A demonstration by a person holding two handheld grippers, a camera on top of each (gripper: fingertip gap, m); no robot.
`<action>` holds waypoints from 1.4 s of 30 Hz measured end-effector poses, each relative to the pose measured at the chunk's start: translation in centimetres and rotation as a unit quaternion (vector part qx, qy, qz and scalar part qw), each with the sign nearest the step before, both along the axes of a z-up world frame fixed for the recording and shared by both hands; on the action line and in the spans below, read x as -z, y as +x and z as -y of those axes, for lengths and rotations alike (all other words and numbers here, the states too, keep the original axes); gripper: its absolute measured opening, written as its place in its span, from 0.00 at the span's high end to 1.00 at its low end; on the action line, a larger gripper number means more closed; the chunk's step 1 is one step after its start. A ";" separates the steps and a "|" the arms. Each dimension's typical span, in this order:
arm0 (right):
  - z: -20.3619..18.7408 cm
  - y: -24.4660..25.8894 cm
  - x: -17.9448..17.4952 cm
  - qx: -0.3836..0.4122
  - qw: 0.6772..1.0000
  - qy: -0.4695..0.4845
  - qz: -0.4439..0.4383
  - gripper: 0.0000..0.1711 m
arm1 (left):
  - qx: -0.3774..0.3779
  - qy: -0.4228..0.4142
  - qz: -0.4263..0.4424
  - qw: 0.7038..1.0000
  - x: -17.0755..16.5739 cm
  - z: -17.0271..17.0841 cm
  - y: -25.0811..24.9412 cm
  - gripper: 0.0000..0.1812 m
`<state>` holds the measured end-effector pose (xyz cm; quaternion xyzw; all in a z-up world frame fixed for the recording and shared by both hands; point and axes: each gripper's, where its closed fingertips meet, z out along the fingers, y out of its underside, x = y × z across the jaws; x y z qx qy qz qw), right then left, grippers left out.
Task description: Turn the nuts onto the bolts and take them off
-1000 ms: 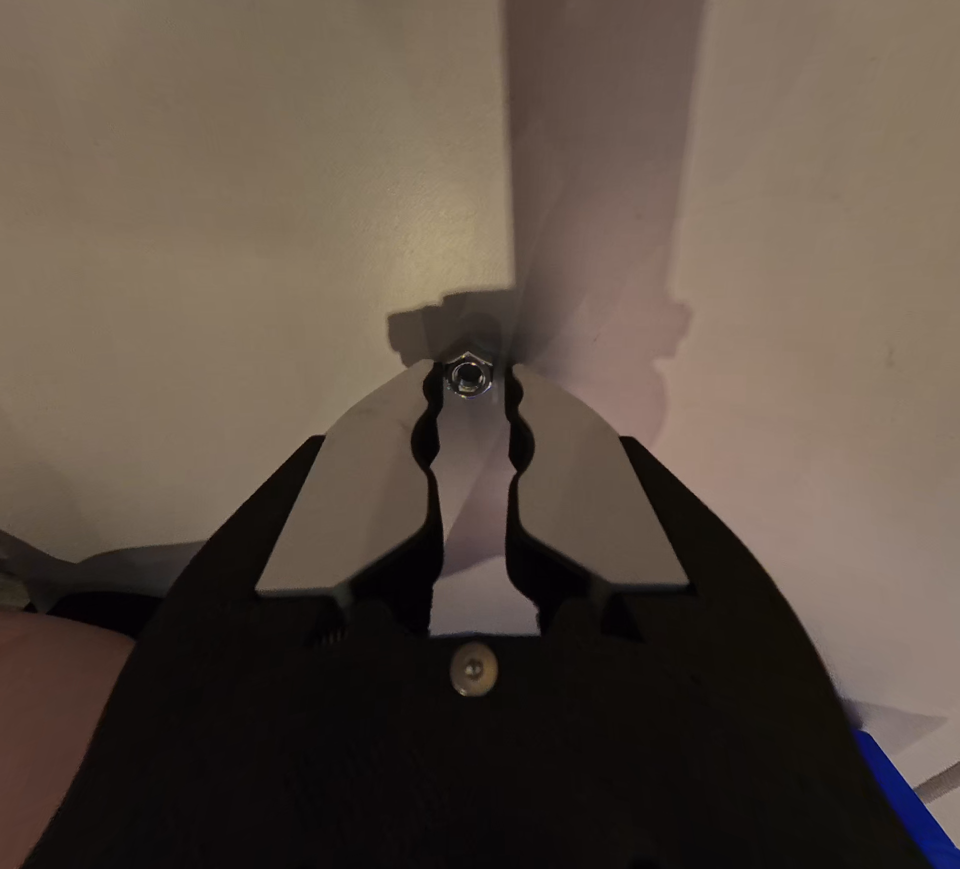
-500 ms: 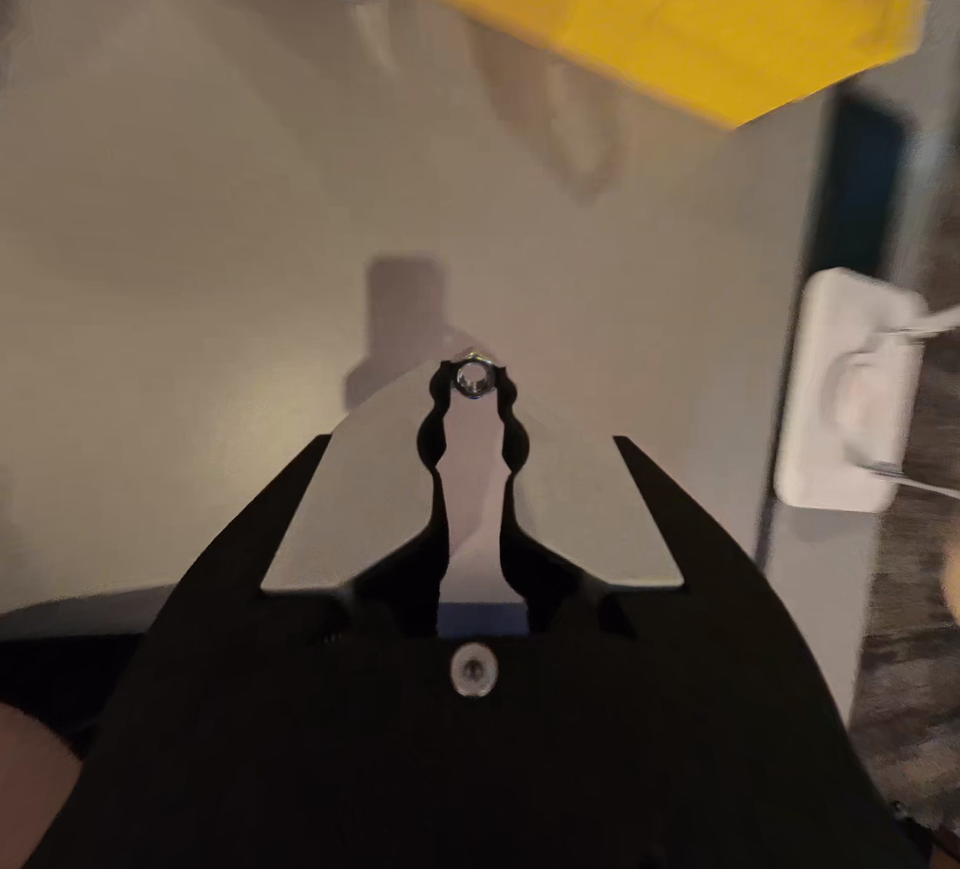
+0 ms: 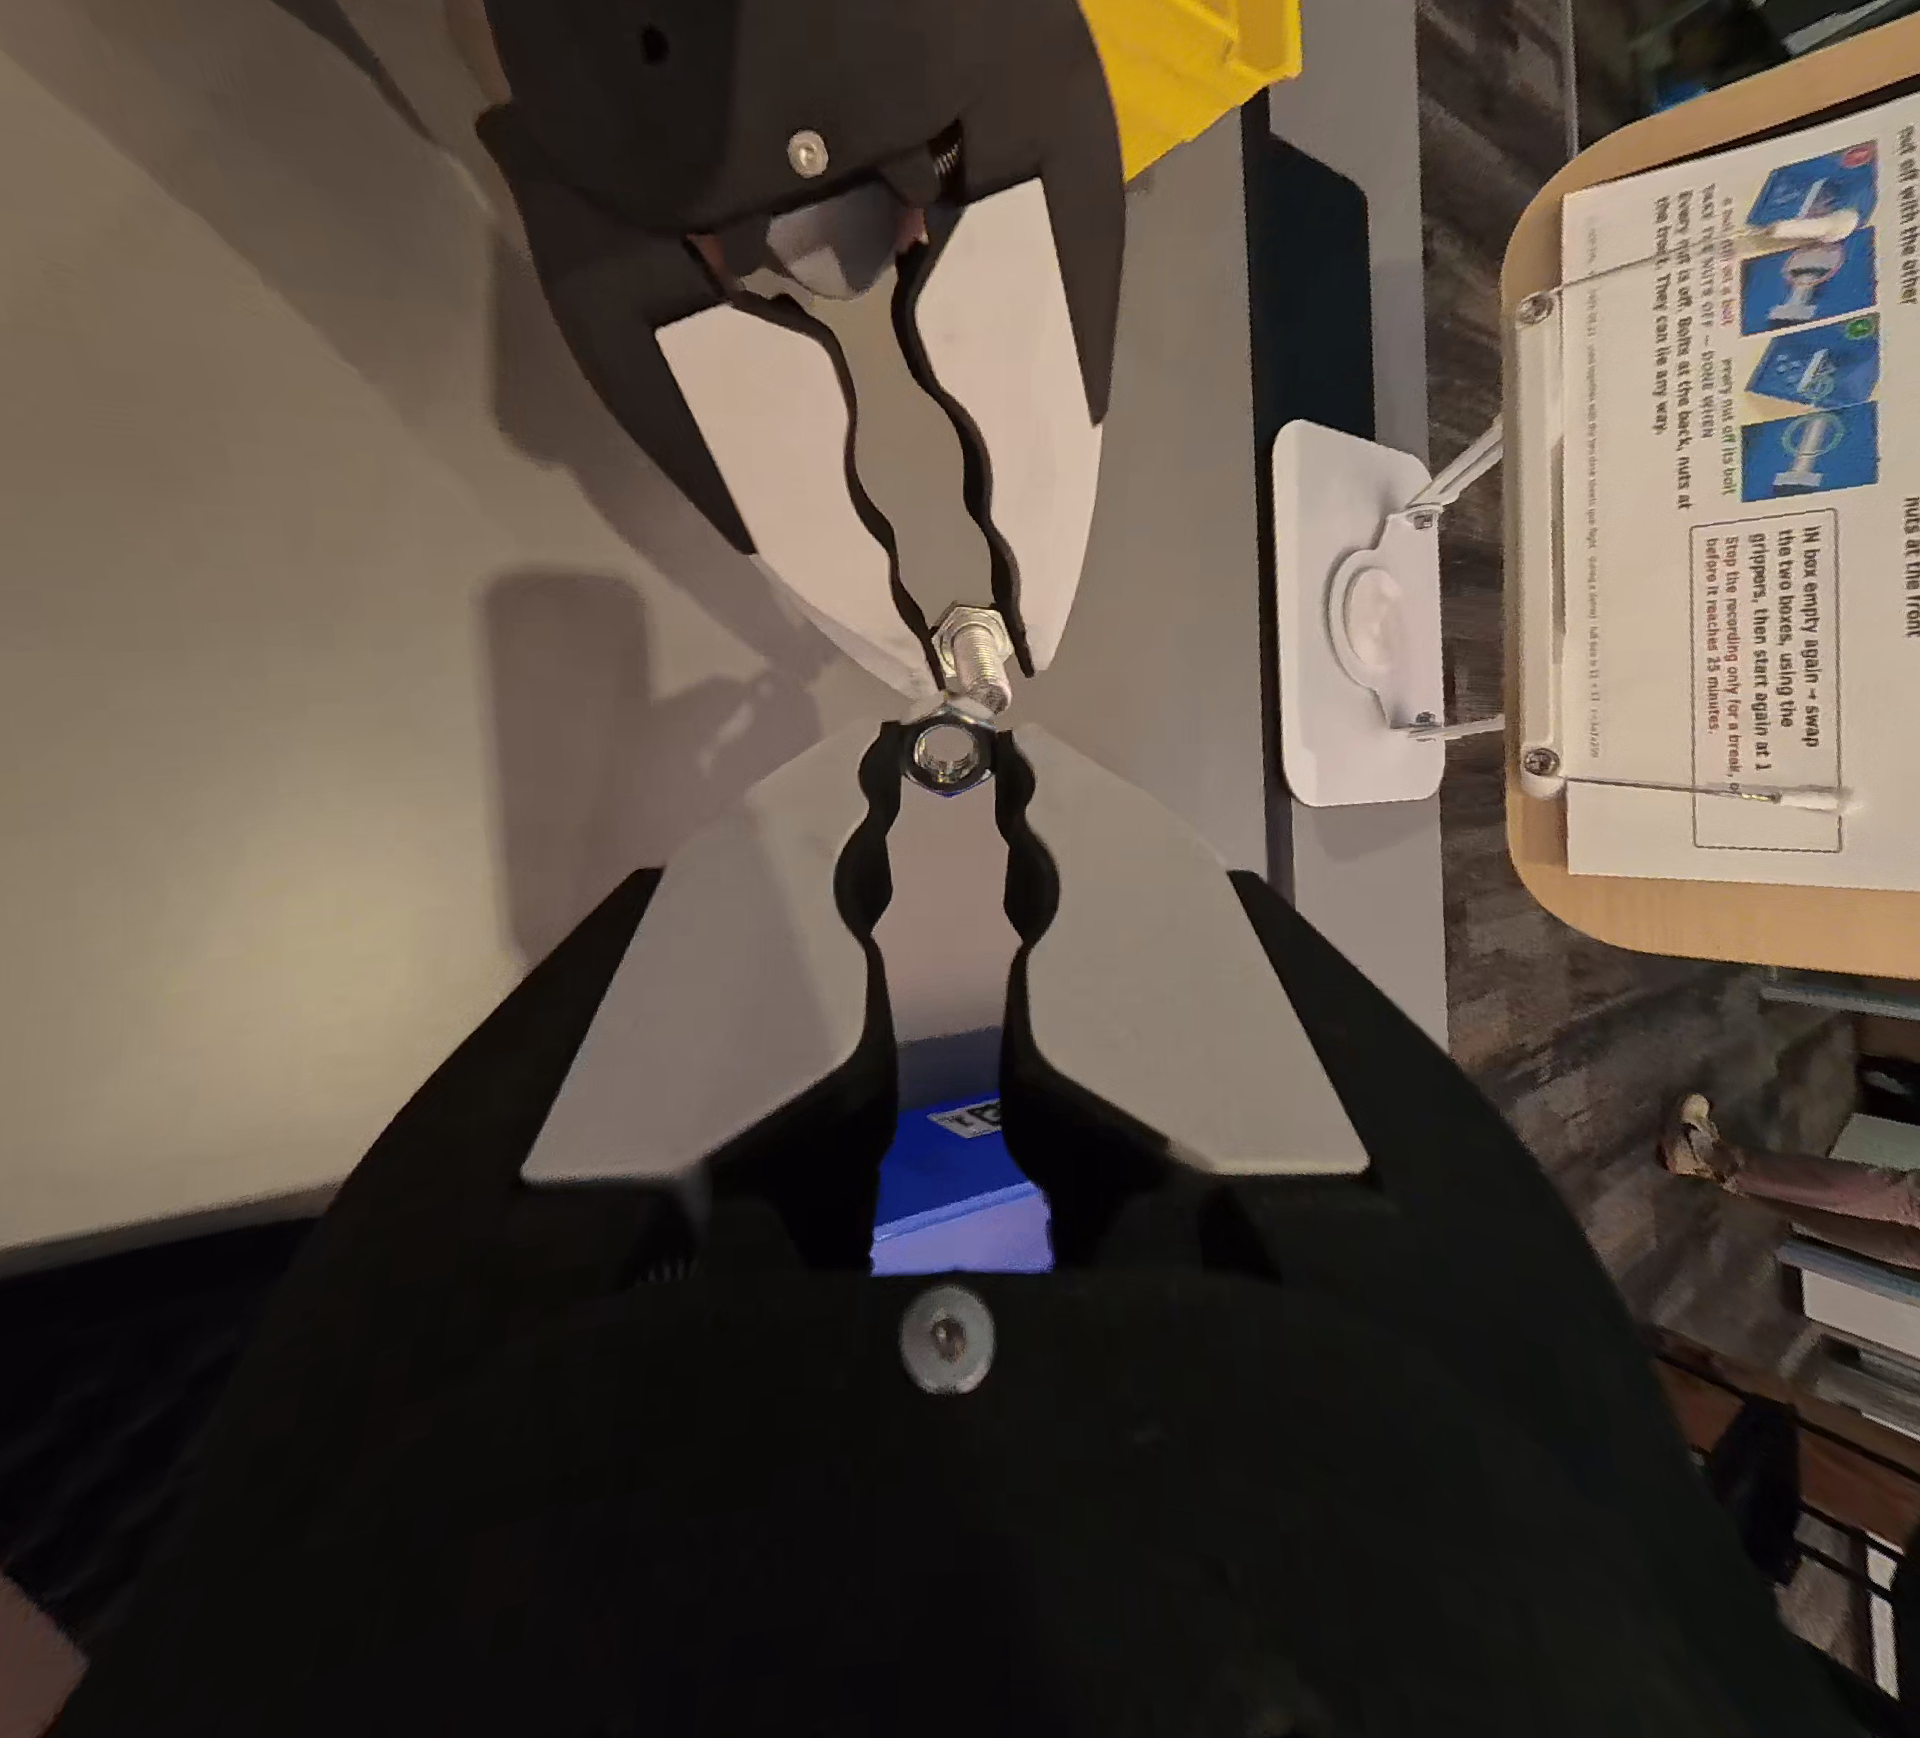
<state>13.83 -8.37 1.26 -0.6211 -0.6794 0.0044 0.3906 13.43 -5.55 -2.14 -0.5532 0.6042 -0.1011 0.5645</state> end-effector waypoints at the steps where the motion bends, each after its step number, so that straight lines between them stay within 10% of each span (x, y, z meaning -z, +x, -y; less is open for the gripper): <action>1: -0.2 0.1 0.2 0.004 1.000 0.005 0.007 0.89 | 0.005 -0.004 0.003 1.000 0.1 0.1 0.1 0.90; 19: 1.2 -0.8 2.3 -0.062 0.994 0.032 0.088 0.89 | 0.067 0.045 -0.094 0.992 2.0 1.6 -0.3 0.90; 27: -0.8 -1.2 1.3 0.056 0.995 -0.079 -0.022 0.89 | 0.002 0.060 -0.077 0.995 1.0 -0.3 -0.9 0.90; 42: -5.2 -2.6 1.6 0.243 0.864 -0.347 -0.272 0.90 | -0.123 0.050 -0.065 0.989 1.5 -4.0 -2.6 0.90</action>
